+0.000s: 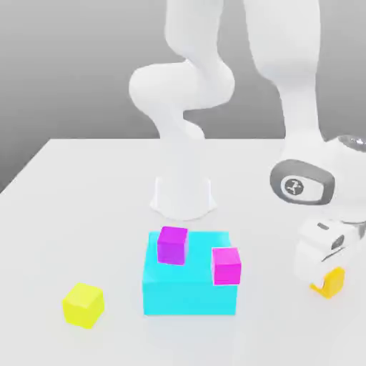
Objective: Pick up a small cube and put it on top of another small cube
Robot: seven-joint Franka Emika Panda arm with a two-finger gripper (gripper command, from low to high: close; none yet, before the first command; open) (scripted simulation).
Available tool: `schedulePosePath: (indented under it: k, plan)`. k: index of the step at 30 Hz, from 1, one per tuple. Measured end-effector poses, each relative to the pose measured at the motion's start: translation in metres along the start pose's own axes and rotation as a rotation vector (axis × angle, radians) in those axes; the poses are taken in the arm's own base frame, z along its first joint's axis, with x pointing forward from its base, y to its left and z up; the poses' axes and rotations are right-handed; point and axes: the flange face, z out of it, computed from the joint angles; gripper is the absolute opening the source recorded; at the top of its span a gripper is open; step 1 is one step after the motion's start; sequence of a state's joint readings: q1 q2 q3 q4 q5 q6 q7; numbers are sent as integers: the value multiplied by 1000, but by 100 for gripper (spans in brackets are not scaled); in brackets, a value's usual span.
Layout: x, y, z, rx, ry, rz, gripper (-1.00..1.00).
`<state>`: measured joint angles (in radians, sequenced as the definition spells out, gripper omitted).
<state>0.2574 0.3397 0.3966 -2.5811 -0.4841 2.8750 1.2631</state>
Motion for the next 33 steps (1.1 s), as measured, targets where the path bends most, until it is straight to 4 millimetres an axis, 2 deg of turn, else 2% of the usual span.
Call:
schedulePosePath:
  k: [5, 6, 7, 9, 12, 16, 18, 20, 22, 24, 27, 28, 30, 31, 33]
  plan:
    - [-1, 1, -36, -5, 0, -2, -100]
    - [2, -3, -43, 3, 7, -9, -100]
    - [14, -5, -51, 15, 19, 16, -100]
    - [52, 19, -60, 16, 32, 182, -100]
    - [97, 68, -68, 11, 42, 442, -100]
    - [139, 145, -78, 6, 48, 789, -100]
    - [155, 193, -82, 4, 49, 981, -100]
    - [167, 251, -87, 3, 48, 1195, -100]
    - [171, 309, -92, 6, 48, 1414, -100]
    - [167, 365, -95, 6, 43, 1634, -100]
    - [154, 439, -84, 0, 27, 1959, -100]
    - [151, 451, -70, -2, 20, 2046, -100]
    - [149, 457, -45, -5, 14, 2103, -100]
    - [148, 458, -38, -5, 13, 2112, 100]
    - [148, 458, -38, -5, 13, 2112, 100]
